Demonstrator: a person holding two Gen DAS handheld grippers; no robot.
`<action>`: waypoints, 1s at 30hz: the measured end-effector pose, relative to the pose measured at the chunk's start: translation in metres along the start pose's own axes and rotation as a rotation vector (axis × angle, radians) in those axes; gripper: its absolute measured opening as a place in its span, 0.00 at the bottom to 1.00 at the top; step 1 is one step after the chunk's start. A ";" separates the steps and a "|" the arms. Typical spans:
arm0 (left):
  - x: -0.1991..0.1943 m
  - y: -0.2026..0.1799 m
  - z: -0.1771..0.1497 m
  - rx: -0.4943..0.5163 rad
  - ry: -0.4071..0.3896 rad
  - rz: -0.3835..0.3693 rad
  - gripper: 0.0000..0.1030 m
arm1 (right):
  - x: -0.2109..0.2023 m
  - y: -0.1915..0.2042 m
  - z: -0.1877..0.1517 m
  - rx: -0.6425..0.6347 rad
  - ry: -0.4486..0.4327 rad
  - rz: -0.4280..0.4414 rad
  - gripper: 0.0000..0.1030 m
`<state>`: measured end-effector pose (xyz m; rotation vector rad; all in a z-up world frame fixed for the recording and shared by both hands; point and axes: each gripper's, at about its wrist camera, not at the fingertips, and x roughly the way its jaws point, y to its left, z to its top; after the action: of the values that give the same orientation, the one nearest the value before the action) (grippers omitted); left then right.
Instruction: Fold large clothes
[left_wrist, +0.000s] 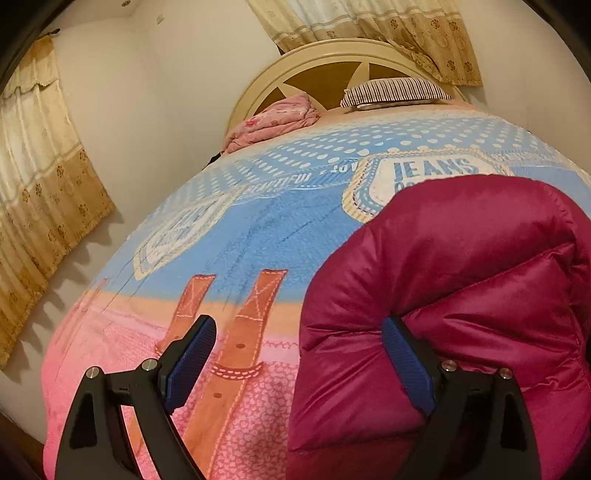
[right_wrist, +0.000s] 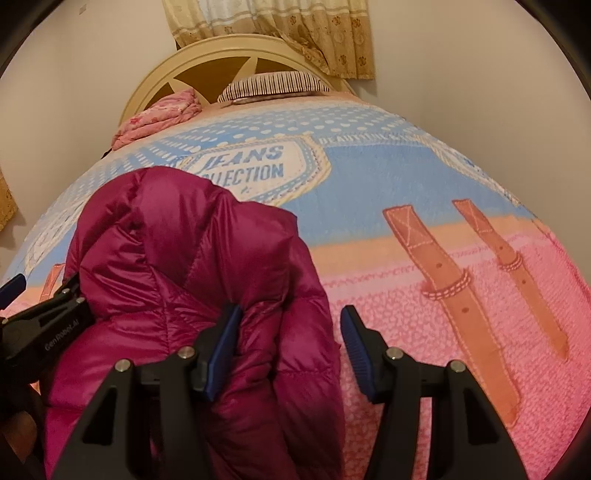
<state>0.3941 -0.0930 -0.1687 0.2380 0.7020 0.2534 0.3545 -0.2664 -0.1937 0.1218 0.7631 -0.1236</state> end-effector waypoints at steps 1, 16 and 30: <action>0.003 0.000 0.000 -0.007 0.006 -0.008 0.90 | 0.001 0.000 -0.001 0.002 0.003 0.002 0.56; 0.017 0.004 -0.011 -0.064 0.044 -0.072 0.92 | 0.017 0.001 -0.017 -0.011 0.021 -0.009 0.56; 0.022 0.004 -0.014 -0.075 0.058 -0.096 0.92 | 0.026 0.000 -0.021 -0.010 0.045 -0.004 0.59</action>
<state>0.4004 -0.0805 -0.1917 0.1250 0.7577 0.1953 0.3589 -0.2648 -0.2267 0.1135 0.8090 -0.1210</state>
